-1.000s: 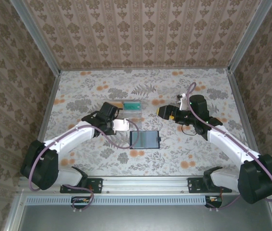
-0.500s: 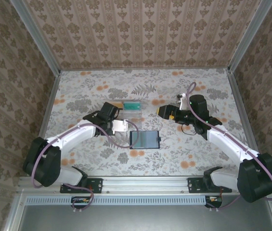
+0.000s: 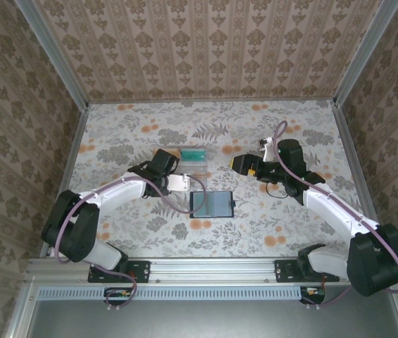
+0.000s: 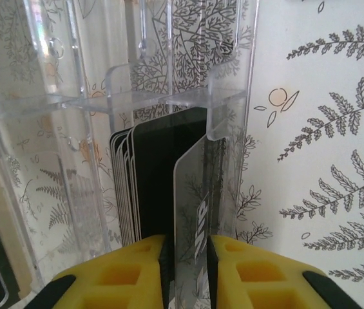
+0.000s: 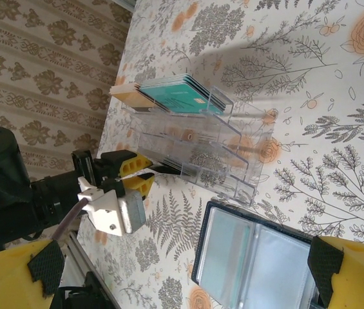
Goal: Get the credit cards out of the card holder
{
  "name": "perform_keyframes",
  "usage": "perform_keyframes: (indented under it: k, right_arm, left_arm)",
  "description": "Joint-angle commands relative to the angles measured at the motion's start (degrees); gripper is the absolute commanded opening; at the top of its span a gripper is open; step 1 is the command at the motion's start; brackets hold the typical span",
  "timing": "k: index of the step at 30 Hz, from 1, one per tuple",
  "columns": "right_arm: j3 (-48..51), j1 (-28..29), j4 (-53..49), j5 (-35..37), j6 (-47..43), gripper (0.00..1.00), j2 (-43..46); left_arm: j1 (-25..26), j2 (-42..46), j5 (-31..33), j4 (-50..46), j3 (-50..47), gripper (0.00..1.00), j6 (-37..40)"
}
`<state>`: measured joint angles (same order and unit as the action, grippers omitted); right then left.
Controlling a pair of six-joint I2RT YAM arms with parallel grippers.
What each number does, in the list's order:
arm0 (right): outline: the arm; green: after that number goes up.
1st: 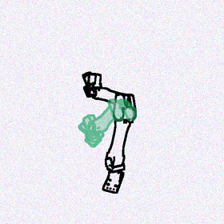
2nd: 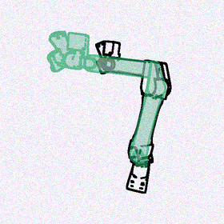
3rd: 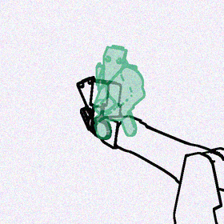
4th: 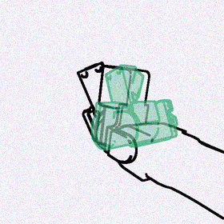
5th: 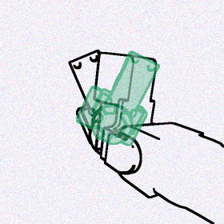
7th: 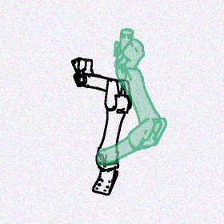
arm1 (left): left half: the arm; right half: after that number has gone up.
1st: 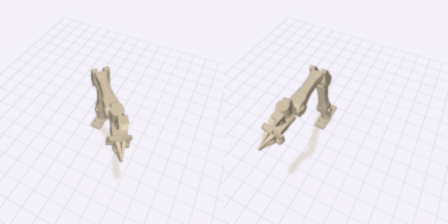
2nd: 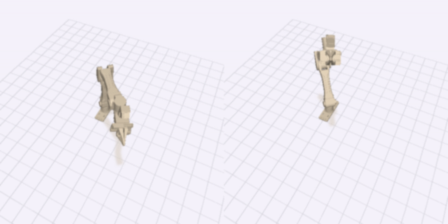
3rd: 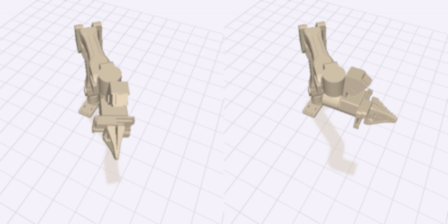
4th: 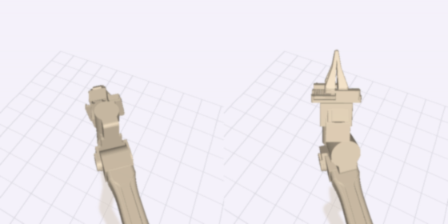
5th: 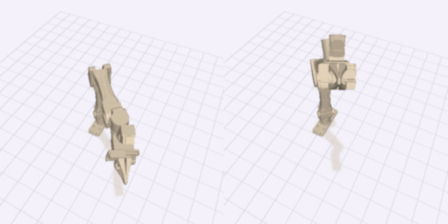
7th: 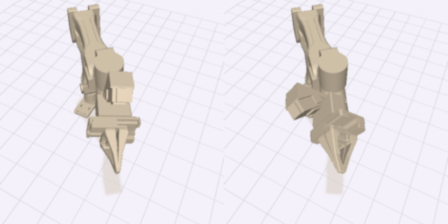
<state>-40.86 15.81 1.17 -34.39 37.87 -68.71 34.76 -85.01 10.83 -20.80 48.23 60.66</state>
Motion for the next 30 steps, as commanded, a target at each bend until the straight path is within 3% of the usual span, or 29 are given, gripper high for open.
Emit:
perform_keyframes:
  k: [1,11,17,19,20,30]
  right_arm:
    - [0.4,-0.6,1.3,-1.2,0.5,1.00,0.2]
    - [1.3,-0.8,1.3,-1.4,0.8,1.00,1.2]
    - [2.1,-0.8,1.2,-1.2,1.1,1.00,2.1]
    - [2.3,-0.7,1.3,-1.2,1.1,1.00,2.3]
    - [2.4,-0.8,1.2,-1.2,1.2,1.00,2.4]
    - [2.7,-0.8,1.5,-1.3,1.7,1.00,2.8]
  left_arm:
    - [-0.2,-0.6,1.4,0.9,2.0,0.25,-1.2]
    - [-0.6,-2.3,6.9,4.4,3.6,0.29,-3.3]
    - [-0.5,-1.6,4.9,1.5,4.0,0.30,-4.0]
    - [-0.4,-0.9,3.3,-0.3,3.9,0.18,-4.0]
    - [-0.4,-0.6,3.1,-0.5,3.6,0.17,-4.1]
    - [0.3,2.8,3.8,-3.0,3.5,0.26,-9.0]
